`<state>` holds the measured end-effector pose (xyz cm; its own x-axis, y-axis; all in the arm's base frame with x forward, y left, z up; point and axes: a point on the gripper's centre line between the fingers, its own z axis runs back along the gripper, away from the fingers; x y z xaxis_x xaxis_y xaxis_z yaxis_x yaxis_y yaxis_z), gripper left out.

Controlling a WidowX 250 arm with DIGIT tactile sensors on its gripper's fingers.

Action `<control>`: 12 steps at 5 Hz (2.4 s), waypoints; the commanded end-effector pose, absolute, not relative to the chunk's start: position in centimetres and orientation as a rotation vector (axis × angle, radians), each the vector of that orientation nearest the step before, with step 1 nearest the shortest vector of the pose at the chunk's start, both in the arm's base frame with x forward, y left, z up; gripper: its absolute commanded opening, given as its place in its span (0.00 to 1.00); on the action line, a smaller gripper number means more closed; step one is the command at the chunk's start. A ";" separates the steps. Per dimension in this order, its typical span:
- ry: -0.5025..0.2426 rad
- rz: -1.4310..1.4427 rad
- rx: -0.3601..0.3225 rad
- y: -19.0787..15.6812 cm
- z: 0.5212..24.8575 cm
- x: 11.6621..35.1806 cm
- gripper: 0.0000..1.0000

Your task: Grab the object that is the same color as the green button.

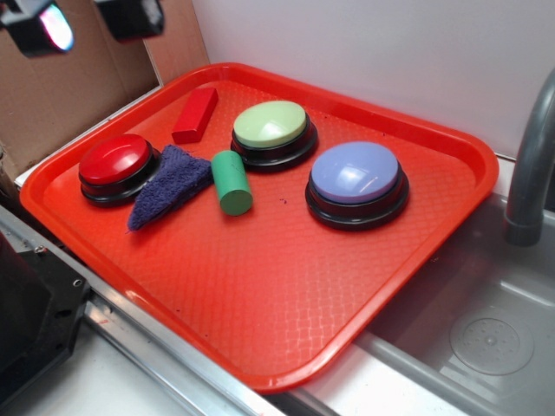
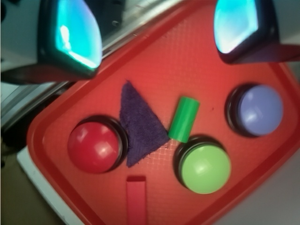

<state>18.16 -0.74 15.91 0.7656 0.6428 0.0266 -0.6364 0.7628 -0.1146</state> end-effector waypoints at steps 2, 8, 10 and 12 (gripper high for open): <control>-0.171 1.013 -0.132 -0.3 10.5 21.9 1.00; -0.120 1.068 -0.075 -2.5 2.1 23.8 1.00; -0.127 1.068 -0.059 -2.7 1.1 23.9 0.71; -0.134 1.058 -0.096 -2.5 1.5 24.0 0.00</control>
